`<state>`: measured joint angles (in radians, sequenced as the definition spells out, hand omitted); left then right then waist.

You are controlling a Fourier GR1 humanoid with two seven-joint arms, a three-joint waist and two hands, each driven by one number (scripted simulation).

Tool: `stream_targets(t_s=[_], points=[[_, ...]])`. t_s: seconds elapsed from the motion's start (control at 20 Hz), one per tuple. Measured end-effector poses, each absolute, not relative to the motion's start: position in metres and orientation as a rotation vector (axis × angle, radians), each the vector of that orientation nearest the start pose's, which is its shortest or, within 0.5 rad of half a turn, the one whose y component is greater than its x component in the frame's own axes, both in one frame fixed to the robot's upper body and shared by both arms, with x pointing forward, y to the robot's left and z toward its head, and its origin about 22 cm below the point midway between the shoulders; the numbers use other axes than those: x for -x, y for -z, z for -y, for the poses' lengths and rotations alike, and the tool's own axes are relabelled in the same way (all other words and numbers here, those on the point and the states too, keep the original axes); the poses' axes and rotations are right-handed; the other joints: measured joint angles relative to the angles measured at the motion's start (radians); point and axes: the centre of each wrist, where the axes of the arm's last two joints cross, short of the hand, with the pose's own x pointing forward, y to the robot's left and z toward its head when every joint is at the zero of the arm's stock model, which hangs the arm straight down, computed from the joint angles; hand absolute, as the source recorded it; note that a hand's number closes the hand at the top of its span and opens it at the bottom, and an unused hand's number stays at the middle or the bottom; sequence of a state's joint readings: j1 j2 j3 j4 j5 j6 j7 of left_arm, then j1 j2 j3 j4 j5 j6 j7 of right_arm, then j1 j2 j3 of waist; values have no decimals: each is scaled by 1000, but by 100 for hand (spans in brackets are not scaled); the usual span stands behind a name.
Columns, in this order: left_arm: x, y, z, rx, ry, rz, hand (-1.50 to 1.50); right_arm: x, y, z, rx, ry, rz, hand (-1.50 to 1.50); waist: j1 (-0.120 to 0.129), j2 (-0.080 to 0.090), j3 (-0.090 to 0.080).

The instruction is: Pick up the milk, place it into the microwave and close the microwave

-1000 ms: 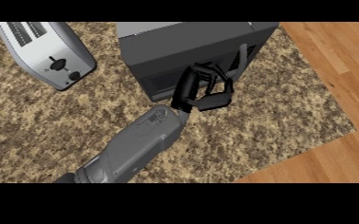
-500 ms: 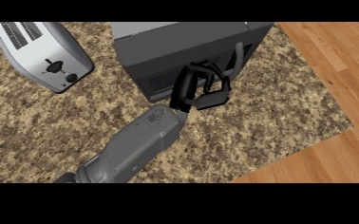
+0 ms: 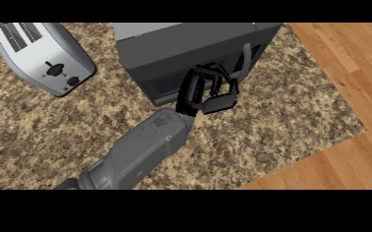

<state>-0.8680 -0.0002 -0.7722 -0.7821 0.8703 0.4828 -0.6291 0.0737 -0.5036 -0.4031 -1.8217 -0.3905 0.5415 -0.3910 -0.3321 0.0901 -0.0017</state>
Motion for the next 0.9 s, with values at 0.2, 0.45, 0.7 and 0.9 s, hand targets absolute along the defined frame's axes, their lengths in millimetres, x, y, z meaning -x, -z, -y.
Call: stream_targets(t_s=[0.2, 0.45, 0.7, 0.9], points=[[-342, -23, -17, 358, 103, 1867, 150, -205, -140, 406, -62, -451, 2209, -150, -2, 1, 1], [-343, -21, -17, 359, 92, 1878, 150, -208, -151, 415, -30, -476, 2212, -150, -4, 1, 2], [-343, -21, -16, 361, 86, 1891, 150, -211, -164, 423, 21, -516, 2210, -150, -5, 4, 3], [-343, -21, -16, 363, 79, 1902, 150, -214, -172, 429, 38, -527, 2220, -150, -7, 6, 4]])
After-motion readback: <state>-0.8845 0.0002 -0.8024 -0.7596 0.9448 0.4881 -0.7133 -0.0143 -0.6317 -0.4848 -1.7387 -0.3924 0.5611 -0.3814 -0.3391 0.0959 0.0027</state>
